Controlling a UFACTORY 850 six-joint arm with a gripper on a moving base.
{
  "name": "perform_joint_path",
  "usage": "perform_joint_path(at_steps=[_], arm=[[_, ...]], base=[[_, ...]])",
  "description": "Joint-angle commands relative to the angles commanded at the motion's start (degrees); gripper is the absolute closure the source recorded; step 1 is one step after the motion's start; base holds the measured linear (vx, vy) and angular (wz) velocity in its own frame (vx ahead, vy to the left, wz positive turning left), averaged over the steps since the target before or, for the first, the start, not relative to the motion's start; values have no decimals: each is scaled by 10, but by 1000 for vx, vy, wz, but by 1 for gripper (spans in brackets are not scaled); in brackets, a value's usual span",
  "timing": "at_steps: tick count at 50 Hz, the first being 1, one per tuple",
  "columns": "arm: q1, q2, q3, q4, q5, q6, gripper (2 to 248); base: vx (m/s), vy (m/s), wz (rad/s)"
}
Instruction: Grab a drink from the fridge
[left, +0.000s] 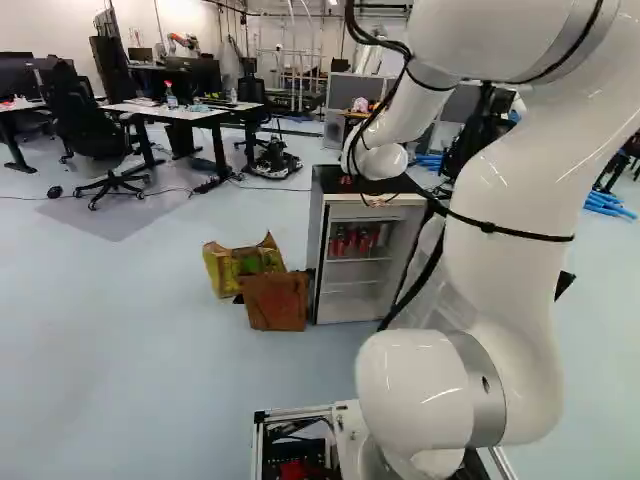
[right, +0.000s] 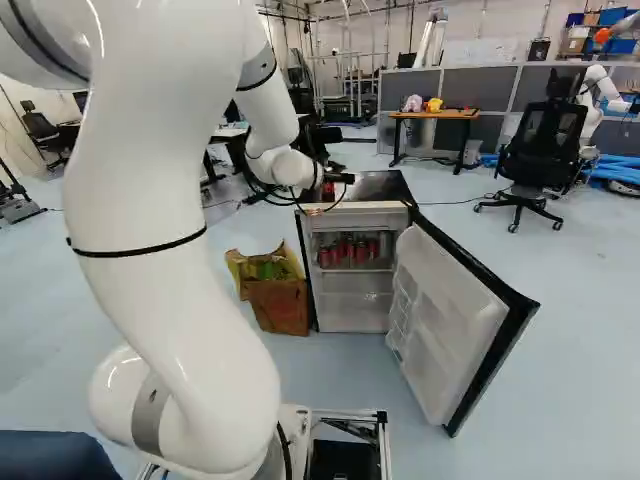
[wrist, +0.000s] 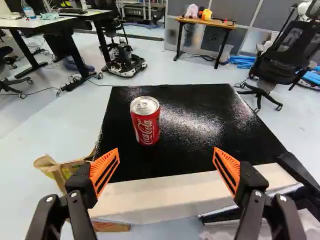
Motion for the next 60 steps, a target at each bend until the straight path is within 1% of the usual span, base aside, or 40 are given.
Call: perform_joint_path(at_steps=[22, 41, 60], arm=[[-36, 50, 36, 0, 0, 0, 3], [-70, 93, 57, 0, -1, 0, 3], [-106, 128, 68, 0, -30, 0, 3]], base=[[0, 0, 0], [0, 0, 0], [0, 0, 0]])
